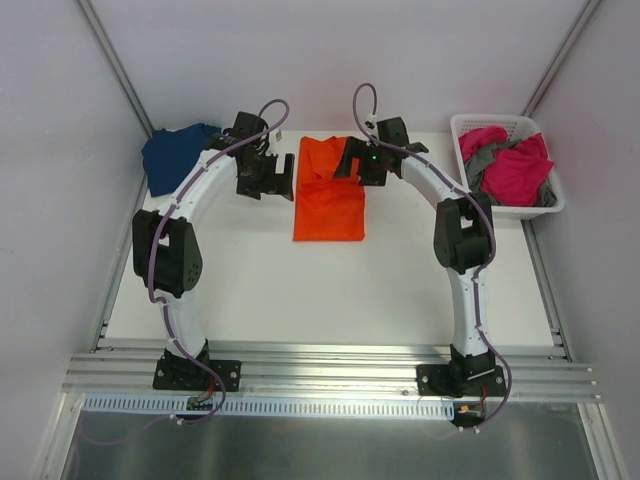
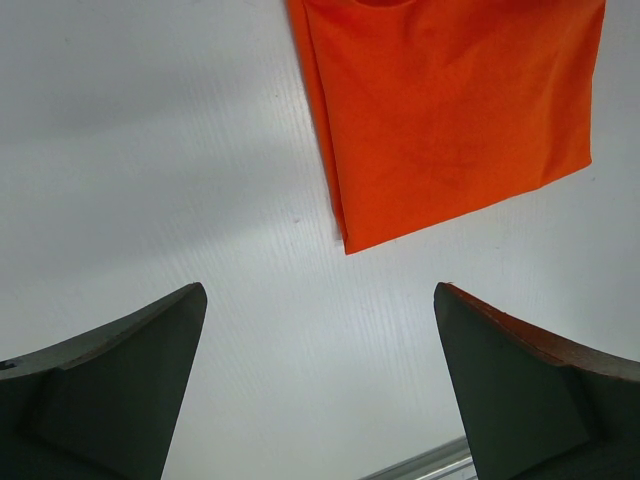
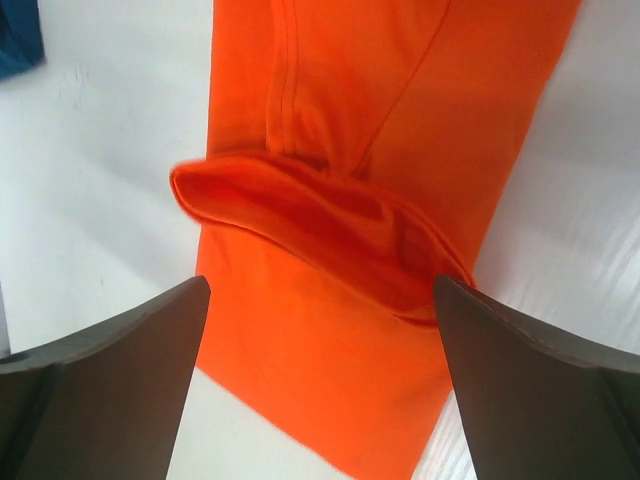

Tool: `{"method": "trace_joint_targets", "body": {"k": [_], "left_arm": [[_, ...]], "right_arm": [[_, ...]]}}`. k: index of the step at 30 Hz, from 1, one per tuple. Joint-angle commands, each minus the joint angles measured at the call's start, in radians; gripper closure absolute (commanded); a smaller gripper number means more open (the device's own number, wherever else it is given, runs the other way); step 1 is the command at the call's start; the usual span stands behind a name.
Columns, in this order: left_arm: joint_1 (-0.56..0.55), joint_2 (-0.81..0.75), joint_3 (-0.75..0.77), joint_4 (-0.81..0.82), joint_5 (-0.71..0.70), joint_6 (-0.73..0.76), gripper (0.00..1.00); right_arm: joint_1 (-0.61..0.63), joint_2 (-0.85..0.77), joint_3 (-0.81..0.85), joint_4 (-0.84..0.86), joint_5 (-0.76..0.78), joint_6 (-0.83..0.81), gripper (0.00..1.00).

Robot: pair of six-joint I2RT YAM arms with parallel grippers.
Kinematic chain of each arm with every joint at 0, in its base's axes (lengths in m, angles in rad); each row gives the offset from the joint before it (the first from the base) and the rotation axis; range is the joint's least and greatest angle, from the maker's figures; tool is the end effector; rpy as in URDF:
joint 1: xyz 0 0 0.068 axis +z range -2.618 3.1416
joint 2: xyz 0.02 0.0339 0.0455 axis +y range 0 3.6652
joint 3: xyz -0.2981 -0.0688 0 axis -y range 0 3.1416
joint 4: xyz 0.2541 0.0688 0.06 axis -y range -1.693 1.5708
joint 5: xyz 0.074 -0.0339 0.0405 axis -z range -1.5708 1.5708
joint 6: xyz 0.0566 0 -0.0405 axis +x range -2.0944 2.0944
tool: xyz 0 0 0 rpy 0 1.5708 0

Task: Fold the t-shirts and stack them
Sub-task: Fold the tshirt

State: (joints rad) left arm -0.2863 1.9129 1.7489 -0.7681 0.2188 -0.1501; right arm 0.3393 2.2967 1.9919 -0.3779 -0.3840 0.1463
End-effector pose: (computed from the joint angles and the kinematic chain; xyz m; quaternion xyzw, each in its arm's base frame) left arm 0.4354 -0.1410 0.3083 0.0984 0.9392 -0.1688 0.2822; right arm 0.5365 0.2118 0.2376 -0.1670 0.8744 0.2686 0.3679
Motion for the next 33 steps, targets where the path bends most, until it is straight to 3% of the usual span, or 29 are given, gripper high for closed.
{"method": "trace_joint_targets", "body": {"k": [1, 7, 16, 21, 26, 33], "left_arm": [[0.007, -0.058, 0.027, -0.008, -0.004, 0.001, 0.01], [0.007, -0.051, 0.046, -0.010, -0.022, 0.010, 0.01], [0.006, -0.066, 0.026, -0.008, -0.033, 0.018, 0.01], [0.007, -0.063, 0.034, -0.008, -0.045, 0.020, 0.01], [0.007, -0.066, 0.026, -0.008, -0.044, 0.018, 0.01], [0.007, -0.075, 0.003, -0.008, -0.045, 0.017, 0.01]], "right_arm": [[0.020, -0.127, -0.071, 0.028, -0.085, 0.045, 0.01], [0.041, -0.160, -0.111, 0.034, -0.108, 0.058, 0.01], [0.032, -0.132, -0.013, 0.001, -0.087, 0.033, 0.01], [0.055, -0.123, -0.076, 0.007, -0.125, 0.064, 0.00], [0.056, -0.021, -0.035, 0.007, -0.101, 0.050, 0.00], [0.052, 0.136, 0.143, 0.010, -0.049, 0.029, 0.00]]}}
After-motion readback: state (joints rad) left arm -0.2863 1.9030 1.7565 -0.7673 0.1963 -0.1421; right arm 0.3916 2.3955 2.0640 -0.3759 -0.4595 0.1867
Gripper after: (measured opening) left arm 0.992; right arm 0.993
